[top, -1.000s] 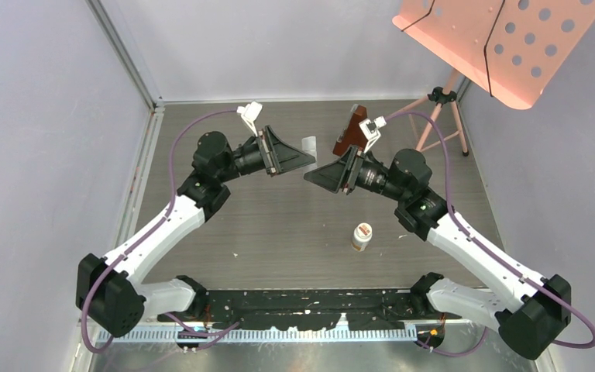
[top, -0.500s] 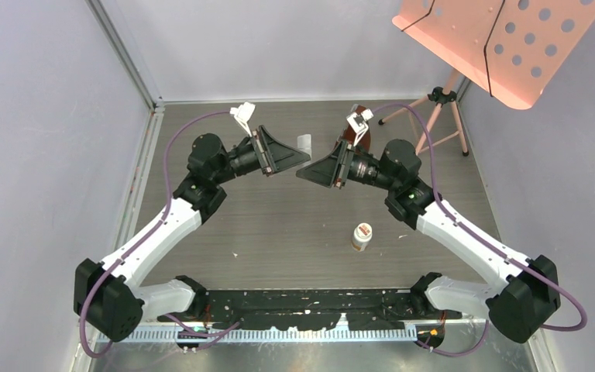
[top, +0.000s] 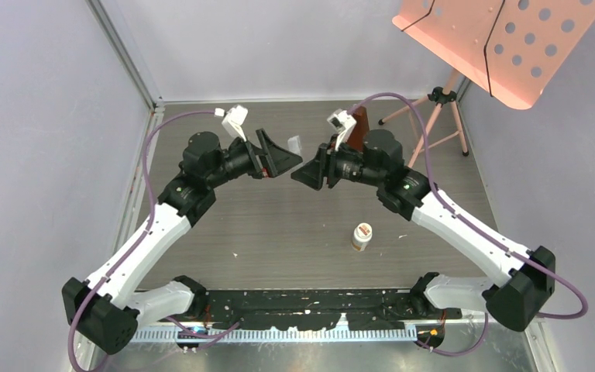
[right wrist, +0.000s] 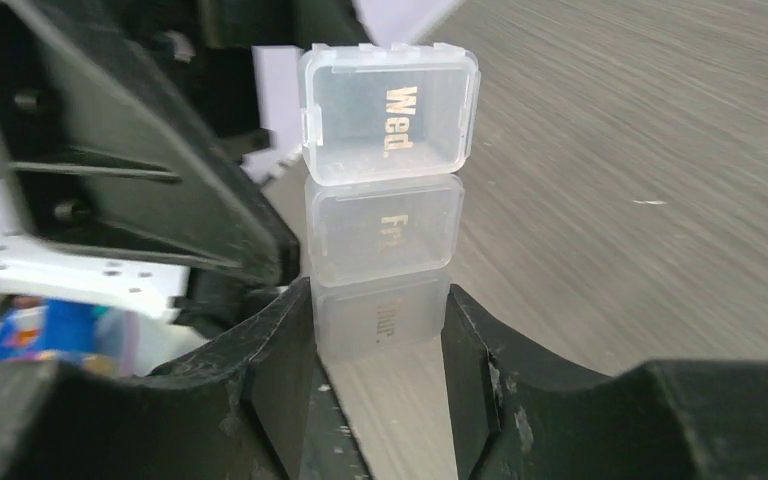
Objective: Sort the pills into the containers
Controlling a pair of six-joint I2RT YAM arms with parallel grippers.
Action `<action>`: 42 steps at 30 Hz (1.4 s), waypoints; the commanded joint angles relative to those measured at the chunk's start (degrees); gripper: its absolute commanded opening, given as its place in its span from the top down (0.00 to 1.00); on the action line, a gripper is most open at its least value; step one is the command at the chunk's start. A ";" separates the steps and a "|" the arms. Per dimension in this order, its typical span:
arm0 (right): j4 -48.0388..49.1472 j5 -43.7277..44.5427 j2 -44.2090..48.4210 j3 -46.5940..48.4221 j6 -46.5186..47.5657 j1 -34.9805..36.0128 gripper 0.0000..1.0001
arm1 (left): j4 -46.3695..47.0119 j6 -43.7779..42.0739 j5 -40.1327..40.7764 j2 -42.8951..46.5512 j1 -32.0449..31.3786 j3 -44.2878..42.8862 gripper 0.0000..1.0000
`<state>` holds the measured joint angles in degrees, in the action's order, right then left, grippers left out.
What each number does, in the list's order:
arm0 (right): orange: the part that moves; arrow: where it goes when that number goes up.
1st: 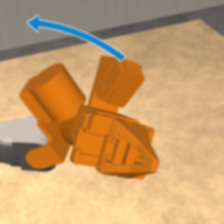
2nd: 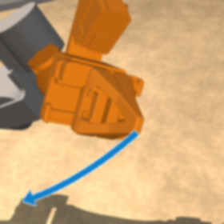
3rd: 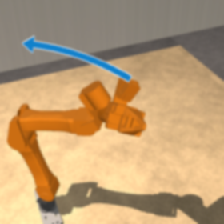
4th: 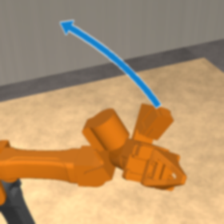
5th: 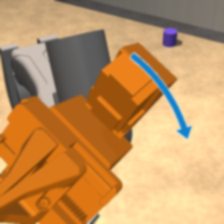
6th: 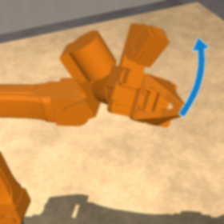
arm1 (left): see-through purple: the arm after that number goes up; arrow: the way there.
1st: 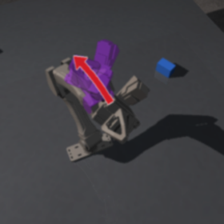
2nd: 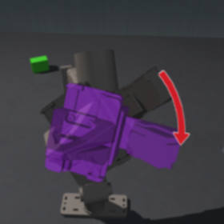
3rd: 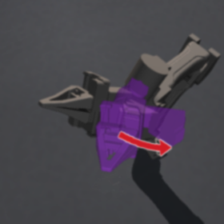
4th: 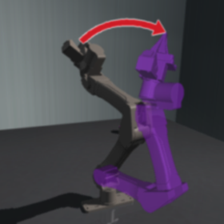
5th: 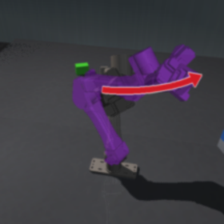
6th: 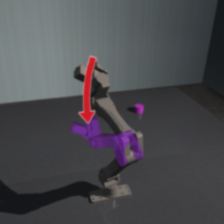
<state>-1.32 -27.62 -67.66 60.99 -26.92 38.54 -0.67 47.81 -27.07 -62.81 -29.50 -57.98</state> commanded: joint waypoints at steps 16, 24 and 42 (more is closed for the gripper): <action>-5.15 25.70 -10.62 6.19 22.39 10.68 0.77 | -11.83 -3.24 13.03 2.51 2.47 -0.06 0.14; -4.29 24.85 -10.90 5.60 21.60 12.05 0.77 | -4.15 1.42 11.75 3.37 2.51 3.57 0.22; -8.76 27.35 -15.53 12.53 20.13 12.87 0.77 | -6.27 6.33 11.22 0.48 2.34 4.27 0.61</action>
<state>-10.83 -1.43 -83.02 70.37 -6.17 51.00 -7.60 54.11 -16.34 -62.65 -27.24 -53.87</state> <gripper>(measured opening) 0.513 0.472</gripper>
